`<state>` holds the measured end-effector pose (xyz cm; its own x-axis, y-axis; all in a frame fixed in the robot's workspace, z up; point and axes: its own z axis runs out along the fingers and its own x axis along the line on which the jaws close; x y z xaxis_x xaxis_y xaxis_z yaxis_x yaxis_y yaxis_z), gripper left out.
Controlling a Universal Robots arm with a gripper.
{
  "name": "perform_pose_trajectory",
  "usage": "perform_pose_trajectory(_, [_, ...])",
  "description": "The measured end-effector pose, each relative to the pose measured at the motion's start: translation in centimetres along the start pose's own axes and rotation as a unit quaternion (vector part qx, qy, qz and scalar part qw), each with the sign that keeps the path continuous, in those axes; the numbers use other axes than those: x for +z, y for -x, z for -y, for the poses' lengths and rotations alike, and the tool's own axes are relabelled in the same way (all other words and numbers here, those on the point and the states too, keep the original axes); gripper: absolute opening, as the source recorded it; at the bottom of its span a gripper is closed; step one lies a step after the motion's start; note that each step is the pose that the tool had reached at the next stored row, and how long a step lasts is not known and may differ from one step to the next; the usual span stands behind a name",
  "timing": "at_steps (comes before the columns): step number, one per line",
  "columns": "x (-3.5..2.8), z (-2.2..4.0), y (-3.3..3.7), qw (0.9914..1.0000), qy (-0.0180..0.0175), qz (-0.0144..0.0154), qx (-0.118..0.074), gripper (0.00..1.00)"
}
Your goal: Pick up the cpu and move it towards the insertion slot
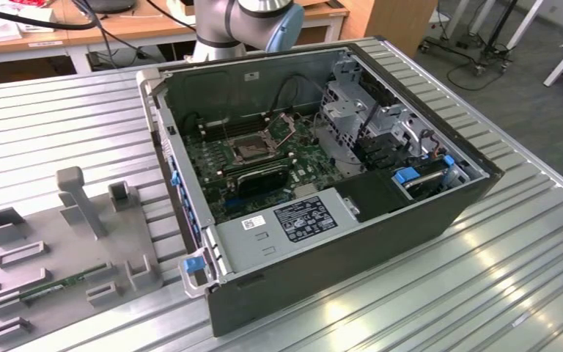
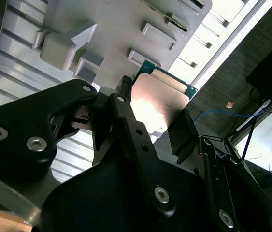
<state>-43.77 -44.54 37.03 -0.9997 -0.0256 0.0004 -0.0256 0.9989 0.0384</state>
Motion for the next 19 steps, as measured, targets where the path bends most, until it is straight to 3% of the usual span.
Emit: perform_pose_trajectory(19, [-0.35,-0.01,0.02,1.00000,0.0000,0.0000,0.000,0.55])
